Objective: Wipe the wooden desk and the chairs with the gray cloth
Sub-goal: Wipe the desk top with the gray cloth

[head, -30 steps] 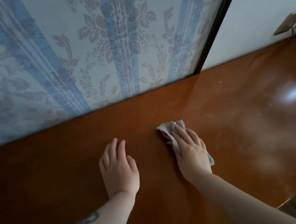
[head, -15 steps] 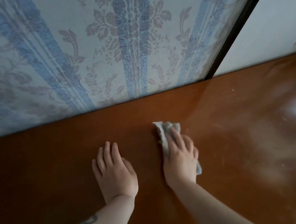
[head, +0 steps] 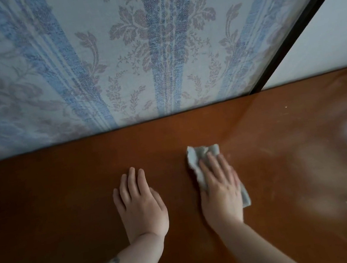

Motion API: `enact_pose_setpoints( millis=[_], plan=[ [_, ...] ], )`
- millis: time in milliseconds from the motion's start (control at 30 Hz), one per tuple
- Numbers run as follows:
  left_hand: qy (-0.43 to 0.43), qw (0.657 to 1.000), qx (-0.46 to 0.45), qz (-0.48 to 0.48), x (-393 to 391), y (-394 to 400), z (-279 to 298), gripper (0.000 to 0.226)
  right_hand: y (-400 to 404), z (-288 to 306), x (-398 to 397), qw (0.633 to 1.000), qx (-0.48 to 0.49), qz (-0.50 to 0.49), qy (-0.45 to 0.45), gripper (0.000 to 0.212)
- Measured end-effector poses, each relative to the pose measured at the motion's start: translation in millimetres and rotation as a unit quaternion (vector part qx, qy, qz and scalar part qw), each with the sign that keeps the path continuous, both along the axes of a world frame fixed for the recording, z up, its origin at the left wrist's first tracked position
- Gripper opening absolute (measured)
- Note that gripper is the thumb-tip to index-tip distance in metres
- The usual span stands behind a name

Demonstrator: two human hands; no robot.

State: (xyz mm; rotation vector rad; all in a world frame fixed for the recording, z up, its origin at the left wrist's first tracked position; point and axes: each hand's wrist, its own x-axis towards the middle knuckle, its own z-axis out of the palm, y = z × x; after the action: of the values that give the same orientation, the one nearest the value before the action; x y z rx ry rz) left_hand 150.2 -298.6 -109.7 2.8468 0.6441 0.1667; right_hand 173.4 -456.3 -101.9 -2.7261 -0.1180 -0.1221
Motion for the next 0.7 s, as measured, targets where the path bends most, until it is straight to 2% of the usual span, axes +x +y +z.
enact_pose_setpoints(
  millis=[100,167,233,300,367,400,433,500,567,633,700],
  plan=[
    [0.015,1.0,0.003,-0.007,-0.3,0.5,-1.5,0.052,35.1,-0.8,-10.1,0.979,-0.009,0.204,0.018,0.051],
    [0.009,1.0,0.003,-0.011,-0.9,0.8,-1.4,0.052,44.9,-0.7,19.6,0.967,-0.02,0.252,0.012,0.05],
    [-0.002,1.0,0.003,-0.006,-1.3,0.2,-1.1,0.044,39.3,-1.8,52.9,0.978,-0.025,0.207,0.003,0.049],
    [-0.006,1.0,0.005,-0.001,-0.3,0.1,0.3,0.047,20.3,-2.0,74.0,0.995,-0.016,0.096,0.033,0.055],
    [-0.006,1.0,0.003,-0.003,-0.8,-0.1,0.1,0.05,8.3,1.7,71.2,0.997,0.002,-0.034,0.066,0.058],
    [-0.009,1.0,0.003,-0.004,-0.7,0.4,-0.6,0.051,11.4,4.8,62.2,0.995,0.0,-0.076,0.062,0.059],
    [-0.012,1.0,0.003,-0.005,-0.3,0.7,-1.2,0.051,19.2,8.0,51.2,0.996,-0.003,-0.073,0.044,0.06],
    [-0.018,1.0,0.006,-0.006,-0.2,0.5,-1.1,0.05,42.5,8.2,31.7,0.997,0.001,0.071,0.026,0.054],
    [-0.017,1.0,0.011,-0.003,0.2,0.4,-1.1,0.043,63.5,9.3,34.6,0.968,-0.004,0.245,0.054,0.051],
    [0.002,1.0,0.005,0.0,-0.1,-0.2,0.3,0.045,71.0,11.6,66.7,0.959,-0.002,0.274,0.067,0.051],
    [0.013,1.0,0.005,-0.004,-0.8,0.2,2.0,0.047,64.4,10.3,96.4,0.974,-0.027,0.213,0.07,0.055]
  ],
)
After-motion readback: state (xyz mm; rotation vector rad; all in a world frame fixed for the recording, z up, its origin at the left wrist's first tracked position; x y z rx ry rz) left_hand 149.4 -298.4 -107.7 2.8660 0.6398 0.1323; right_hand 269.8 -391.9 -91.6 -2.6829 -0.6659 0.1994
